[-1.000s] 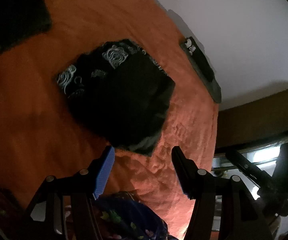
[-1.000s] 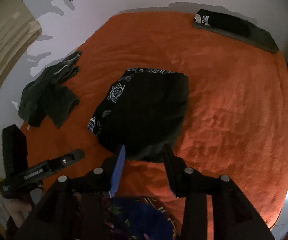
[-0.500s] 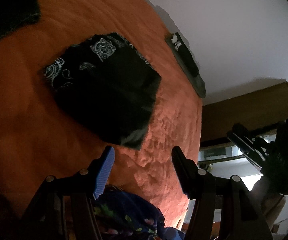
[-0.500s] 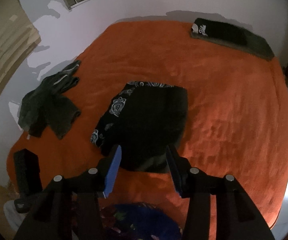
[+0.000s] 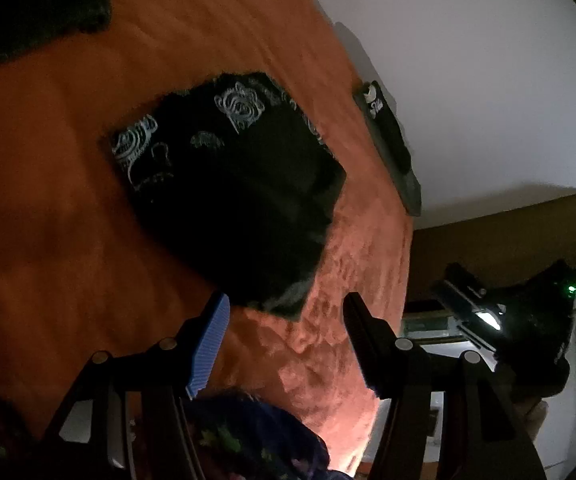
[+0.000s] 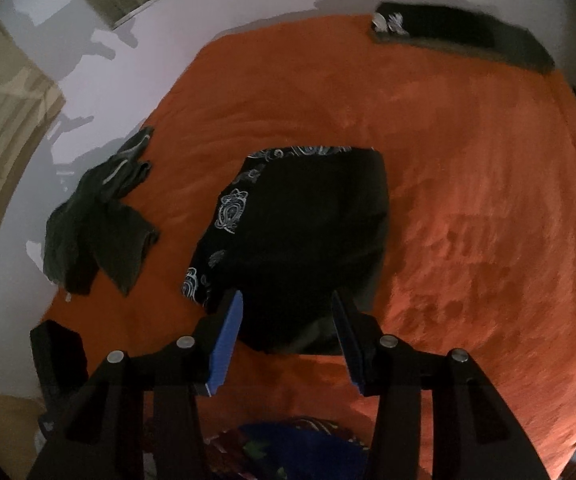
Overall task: Fold clothes
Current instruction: 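Open both grippers and lift them away from the bundle, then lower both grippers onto the bundle edges to straighten it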
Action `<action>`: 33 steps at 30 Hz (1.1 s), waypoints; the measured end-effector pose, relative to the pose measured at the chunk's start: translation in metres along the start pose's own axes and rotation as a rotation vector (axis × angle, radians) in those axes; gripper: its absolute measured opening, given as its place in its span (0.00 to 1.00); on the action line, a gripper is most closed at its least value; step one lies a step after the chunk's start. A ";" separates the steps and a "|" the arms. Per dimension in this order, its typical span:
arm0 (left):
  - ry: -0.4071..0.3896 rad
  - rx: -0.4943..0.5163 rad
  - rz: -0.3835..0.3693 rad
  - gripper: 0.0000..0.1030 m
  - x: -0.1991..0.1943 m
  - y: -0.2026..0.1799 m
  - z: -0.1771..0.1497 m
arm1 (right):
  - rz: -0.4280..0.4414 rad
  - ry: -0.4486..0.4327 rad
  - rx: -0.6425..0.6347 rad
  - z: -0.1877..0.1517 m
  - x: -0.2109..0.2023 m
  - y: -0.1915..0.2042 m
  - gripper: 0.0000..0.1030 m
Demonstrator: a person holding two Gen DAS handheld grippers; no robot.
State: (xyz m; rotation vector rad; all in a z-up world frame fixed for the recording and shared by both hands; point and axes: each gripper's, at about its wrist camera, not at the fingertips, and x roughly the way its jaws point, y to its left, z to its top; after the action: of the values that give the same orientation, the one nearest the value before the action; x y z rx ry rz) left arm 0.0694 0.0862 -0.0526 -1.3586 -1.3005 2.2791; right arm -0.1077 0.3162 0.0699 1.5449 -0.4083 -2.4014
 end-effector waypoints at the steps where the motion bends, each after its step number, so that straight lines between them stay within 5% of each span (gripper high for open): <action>1: -0.001 0.010 0.006 0.59 0.001 0.001 0.001 | 0.004 0.006 0.012 0.001 0.004 -0.004 0.44; 13: -0.018 -0.092 -0.023 0.61 0.011 0.045 0.017 | 0.062 0.056 -0.016 0.017 0.045 -0.035 0.44; 17: -0.025 -0.105 -0.048 0.61 0.019 0.057 0.024 | 0.089 0.066 -0.054 0.018 0.062 -0.046 0.52; 23: 0.006 -0.087 -0.101 0.61 0.036 0.074 0.025 | 0.179 0.013 -0.026 -0.009 0.085 -0.079 0.63; 33: 0.003 -0.141 -0.187 0.61 0.049 0.091 0.023 | 0.249 0.081 0.014 -0.029 0.101 -0.098 0.63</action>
State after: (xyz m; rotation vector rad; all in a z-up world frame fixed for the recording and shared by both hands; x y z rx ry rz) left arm 0.0476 0.0450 -0.1476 -1.2235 -1.5430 2.0959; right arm -0.1284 0.3680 -0.0624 1.4938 -0.5650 -2.1450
